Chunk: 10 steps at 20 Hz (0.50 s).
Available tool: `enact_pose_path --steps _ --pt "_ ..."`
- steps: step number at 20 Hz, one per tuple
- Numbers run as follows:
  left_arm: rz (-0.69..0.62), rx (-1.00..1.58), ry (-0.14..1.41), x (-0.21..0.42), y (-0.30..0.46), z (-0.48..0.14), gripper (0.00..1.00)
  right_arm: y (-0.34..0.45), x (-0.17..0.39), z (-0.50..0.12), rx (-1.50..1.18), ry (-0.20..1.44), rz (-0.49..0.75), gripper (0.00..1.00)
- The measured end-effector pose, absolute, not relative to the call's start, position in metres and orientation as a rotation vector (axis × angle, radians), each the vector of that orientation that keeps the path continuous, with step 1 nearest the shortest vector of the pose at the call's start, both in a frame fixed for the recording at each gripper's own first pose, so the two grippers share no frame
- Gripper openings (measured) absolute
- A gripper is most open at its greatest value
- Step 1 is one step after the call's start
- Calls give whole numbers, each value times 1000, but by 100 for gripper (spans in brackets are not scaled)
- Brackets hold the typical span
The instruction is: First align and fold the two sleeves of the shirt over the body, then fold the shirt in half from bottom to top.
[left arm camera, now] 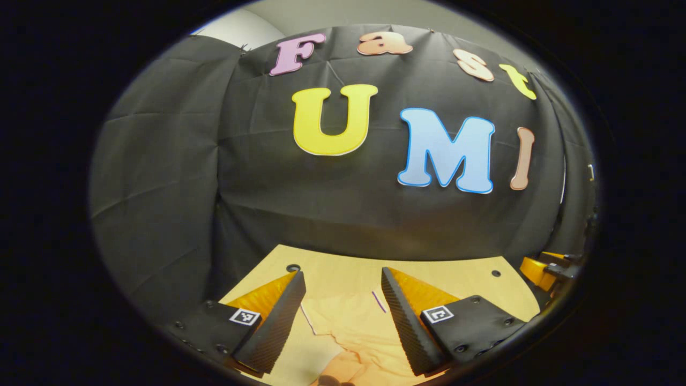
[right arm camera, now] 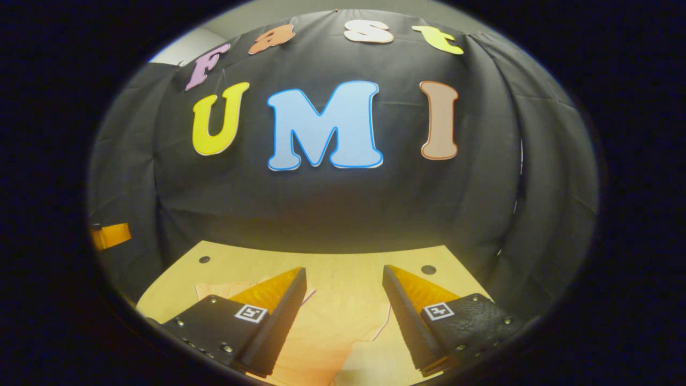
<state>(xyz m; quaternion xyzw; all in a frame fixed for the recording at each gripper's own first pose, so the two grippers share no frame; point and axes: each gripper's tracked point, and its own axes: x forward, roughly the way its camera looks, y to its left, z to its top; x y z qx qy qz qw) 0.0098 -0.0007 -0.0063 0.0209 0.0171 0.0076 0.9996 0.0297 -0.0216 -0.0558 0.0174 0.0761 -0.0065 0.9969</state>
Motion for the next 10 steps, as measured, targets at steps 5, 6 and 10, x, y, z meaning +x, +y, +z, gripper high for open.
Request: enact_pose_path --steps 5,6,10 --pt "18 48 46 13 1 -10 94 -37 53 -96 75 256 -29 91" --pt "17 49 50 13 1 -10 92 -41 59 -108 83 285 -32 91" --pt "22 60 67 17 2 -14 94 -57 82 -155 111 408 -58 91"
